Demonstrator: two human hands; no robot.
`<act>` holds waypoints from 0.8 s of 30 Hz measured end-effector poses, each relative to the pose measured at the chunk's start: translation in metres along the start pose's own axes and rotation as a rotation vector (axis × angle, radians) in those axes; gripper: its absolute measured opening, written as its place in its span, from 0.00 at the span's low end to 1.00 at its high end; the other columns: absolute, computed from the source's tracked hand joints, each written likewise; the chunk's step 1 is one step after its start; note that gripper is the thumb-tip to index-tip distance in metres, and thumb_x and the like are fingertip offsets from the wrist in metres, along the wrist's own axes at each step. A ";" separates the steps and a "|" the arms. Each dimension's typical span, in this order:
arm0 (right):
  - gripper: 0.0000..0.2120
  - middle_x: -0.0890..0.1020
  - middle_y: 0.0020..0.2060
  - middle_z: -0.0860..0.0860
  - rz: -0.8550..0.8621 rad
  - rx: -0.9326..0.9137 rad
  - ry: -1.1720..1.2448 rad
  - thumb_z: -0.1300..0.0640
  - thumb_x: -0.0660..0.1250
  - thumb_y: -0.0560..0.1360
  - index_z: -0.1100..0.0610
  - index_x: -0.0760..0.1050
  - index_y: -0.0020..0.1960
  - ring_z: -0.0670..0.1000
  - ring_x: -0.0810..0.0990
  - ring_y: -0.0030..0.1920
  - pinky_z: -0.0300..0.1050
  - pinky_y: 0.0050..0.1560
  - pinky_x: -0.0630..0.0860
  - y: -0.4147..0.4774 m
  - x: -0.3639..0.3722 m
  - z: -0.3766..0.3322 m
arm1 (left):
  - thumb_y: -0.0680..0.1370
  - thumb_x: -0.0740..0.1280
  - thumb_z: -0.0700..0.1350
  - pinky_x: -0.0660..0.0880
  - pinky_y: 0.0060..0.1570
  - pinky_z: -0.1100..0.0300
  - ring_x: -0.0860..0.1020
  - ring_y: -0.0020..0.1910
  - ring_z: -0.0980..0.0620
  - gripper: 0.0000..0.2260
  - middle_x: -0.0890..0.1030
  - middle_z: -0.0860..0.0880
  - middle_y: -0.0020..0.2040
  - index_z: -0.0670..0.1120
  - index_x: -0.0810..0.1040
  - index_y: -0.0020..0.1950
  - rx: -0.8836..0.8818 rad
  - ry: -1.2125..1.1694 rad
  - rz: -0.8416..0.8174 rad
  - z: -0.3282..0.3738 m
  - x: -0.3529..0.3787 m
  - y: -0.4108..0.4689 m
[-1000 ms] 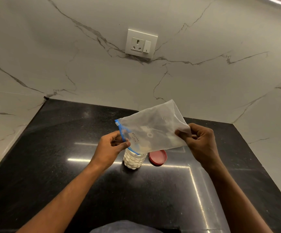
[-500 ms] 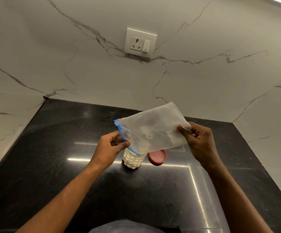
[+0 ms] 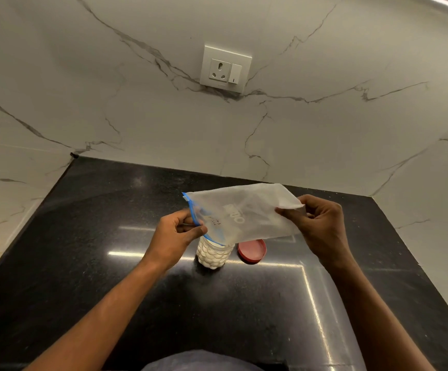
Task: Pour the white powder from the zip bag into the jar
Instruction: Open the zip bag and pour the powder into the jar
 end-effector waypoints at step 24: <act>0.03 0.89 0.43 0.47 -0.004 -0.089 -0.049 0.57 0.75 0.78 0.52 0.86 0.50 0.51 0.88 0.41 0.47 0.41 0.86 0.004 0.014 -0.025 | 0.75 0.78 0.37 0.84 0.53 0.60 0.88 0.53 0.53 0.16 0.90 0.52 0.52 0.48 0.82 0.60 -0.048 -0.076 0.005 -0.015 0.000 0.003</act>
Point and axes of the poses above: each hand's wrist, its own y-axis towards the middle knuckle, its own x-axis out of the palm, z = x × y, the point moved 2 cm from there along y, towards the middle knuckle
